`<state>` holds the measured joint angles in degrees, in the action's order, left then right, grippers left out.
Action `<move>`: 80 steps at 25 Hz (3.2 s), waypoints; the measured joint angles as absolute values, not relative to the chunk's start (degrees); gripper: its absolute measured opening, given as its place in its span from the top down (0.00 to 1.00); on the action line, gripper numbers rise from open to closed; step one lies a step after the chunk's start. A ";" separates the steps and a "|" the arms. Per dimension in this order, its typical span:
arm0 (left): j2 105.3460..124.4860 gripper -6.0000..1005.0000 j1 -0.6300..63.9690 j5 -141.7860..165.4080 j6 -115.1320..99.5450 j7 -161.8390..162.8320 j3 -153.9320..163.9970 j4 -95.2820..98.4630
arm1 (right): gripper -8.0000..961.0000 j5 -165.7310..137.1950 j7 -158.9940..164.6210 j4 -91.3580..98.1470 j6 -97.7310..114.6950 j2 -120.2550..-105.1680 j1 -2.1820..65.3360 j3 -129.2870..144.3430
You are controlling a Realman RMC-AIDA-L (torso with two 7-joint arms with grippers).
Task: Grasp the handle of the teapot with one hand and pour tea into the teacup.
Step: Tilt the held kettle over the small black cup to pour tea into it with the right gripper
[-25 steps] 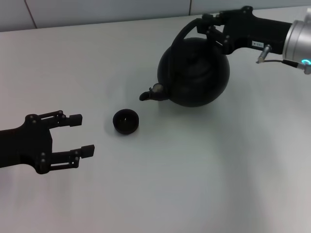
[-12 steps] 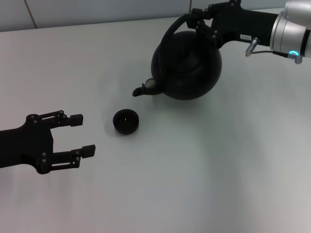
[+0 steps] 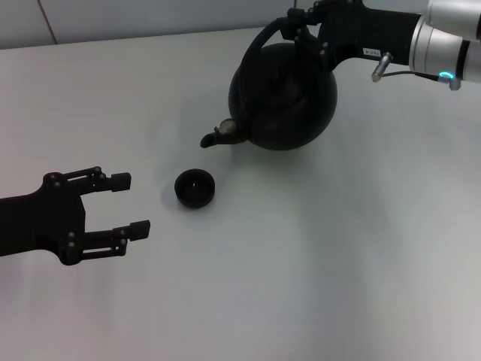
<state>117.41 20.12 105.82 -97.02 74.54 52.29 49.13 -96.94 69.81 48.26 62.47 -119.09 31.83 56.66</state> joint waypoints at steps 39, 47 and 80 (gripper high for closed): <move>117.68 0.22 19.62 105.82 -97.21 74.96 52.29 50.72 | 0.82 -99.75 69.76 48.95 62.40 -119.09 34.01 60.52; 117.68 0.22 19.53 105.82 -97.28 75.05 52.29 50.71 | 0.83 -101.96 70.14 51.46 62.50 -119.15 33.91 61.08; 117.95 0.22 19.59 105.78 -96.72 74.48 52.29 50.71 | 0.84 -109.61 70.31 58.44 62.53 -119.27 33.93 64.26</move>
<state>117.95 19.59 105.78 -96.72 74.48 52.29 50.71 -109.61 70.31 58.44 62.53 -119.27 33.93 64.26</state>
